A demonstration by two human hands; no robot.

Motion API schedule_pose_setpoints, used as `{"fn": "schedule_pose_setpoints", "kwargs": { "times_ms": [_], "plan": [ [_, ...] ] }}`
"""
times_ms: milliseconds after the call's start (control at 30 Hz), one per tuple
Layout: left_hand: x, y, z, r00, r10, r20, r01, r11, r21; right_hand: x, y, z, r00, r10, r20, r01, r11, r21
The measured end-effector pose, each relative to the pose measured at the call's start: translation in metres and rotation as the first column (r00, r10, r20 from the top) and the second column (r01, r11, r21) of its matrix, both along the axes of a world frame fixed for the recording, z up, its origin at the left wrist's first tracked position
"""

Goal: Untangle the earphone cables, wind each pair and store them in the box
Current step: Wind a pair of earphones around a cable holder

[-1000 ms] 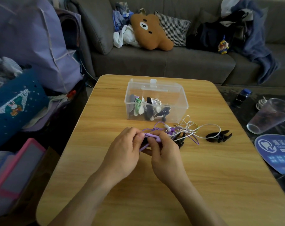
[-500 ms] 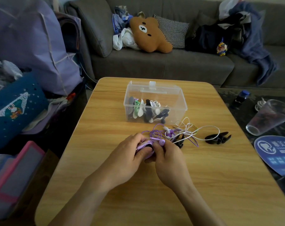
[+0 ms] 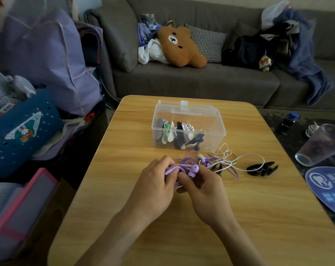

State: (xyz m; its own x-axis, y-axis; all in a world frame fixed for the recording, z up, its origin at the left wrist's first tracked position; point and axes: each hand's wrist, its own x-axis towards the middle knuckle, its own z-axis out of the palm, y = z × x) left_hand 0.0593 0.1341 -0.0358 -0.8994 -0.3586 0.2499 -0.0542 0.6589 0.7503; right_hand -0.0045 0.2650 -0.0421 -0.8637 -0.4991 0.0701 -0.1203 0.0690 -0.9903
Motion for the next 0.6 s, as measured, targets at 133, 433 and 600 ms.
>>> {"fn": "schedule_pose_setpoints", "kwargs": {
  "times_ms": [133, 433, 600],
  "plan": [
    [0.0, 0.0, 0.001, 0.997, 0.076, -0.018, -0.074, 0.994, 0.085, -0.004, 0.002, 0.0, 0.979, 0.094, 0.18, -0.067, 0.986, -0.151],
    [0.003, -0.008, 0.008, 0.988, 0.022, 0.155, -0.075, 0.938, 0.34, -0.009, 0.009, 0.003, 0.955, 0.179, 0.237, -0.14, 0.975, -0.17],
    [0.007, -0.007, 0.014, 0.983, -0.104, 0.15, 0.042, 0.928, 0.37, -0.008, 0.007, 0.001, 0.93, 0.167, 0.327, -0.116, 0.978, -0.171]
  ]
}}
